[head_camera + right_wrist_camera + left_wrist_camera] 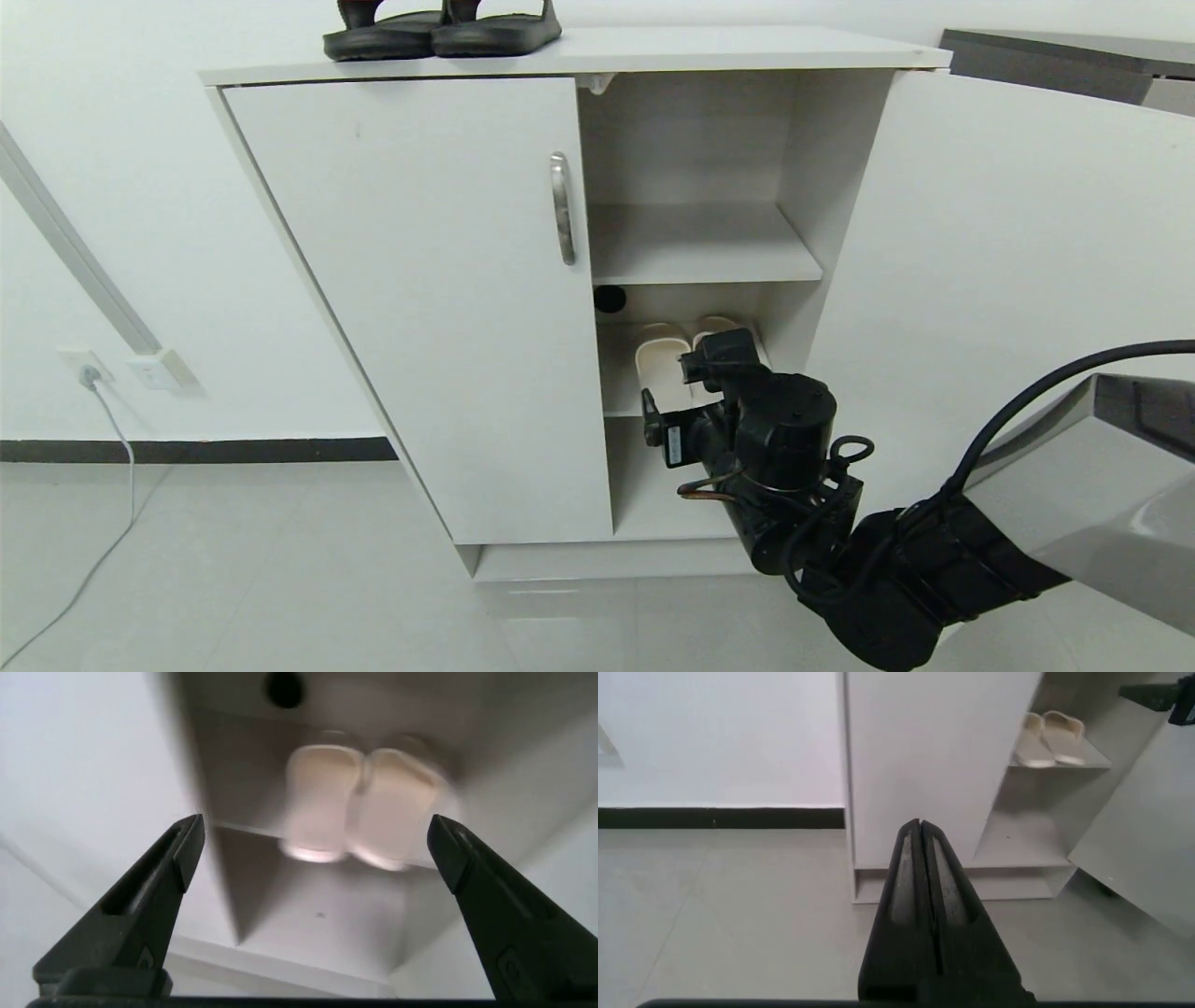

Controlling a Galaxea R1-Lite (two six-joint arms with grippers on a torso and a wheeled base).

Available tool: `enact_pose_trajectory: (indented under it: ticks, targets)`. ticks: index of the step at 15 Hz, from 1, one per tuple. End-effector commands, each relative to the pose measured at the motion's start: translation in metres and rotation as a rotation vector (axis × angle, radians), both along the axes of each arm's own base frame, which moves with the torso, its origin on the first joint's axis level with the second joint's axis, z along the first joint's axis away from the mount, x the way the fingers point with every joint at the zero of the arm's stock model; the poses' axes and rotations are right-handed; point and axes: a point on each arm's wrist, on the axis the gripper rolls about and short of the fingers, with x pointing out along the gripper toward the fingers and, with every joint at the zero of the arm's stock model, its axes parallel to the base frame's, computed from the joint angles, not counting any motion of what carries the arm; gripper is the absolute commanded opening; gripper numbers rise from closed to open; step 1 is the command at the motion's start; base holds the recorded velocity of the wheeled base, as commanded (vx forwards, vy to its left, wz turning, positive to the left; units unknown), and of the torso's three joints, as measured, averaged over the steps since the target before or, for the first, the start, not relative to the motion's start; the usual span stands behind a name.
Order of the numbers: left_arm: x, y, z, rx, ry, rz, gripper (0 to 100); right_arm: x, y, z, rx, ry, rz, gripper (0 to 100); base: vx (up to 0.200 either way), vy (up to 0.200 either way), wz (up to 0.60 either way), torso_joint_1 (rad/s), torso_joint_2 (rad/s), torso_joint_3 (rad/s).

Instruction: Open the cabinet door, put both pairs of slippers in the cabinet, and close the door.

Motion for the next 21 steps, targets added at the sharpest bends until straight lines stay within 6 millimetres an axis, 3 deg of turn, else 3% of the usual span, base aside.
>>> enact_pose_trajectory:
  ticks: [1, 13, 21]
  targets:
    - [0.0001, 0.0000, 0.0002, -0.002, 0.000, 0.000, 0, 0.0001, 0.0005, -0.0010, -0.001, 0.001, 0.001, 100, 0.000, 0.200, 0.00, 0.002, 0.00, -0.002]
    - [0.0001, 0.0000, 0.0002, -0.002, 0.000, 0.001, 0, 0.0001, -0.0014, -0.0003, 0.006, -0.006, -0.002, 100, 0.000, 0.200, 0.00, 0.002, 0.00, 0.004]
    - [0.0001, 0.0000, 0.0002, -0.003, 0.000, 0.000, 0, 0.0001, -0.0059, -0.0046, -0.006, 0.004, 0.021, 100, 0.000, 0.000, 0.00, 0.000, 0.00, 0.000]
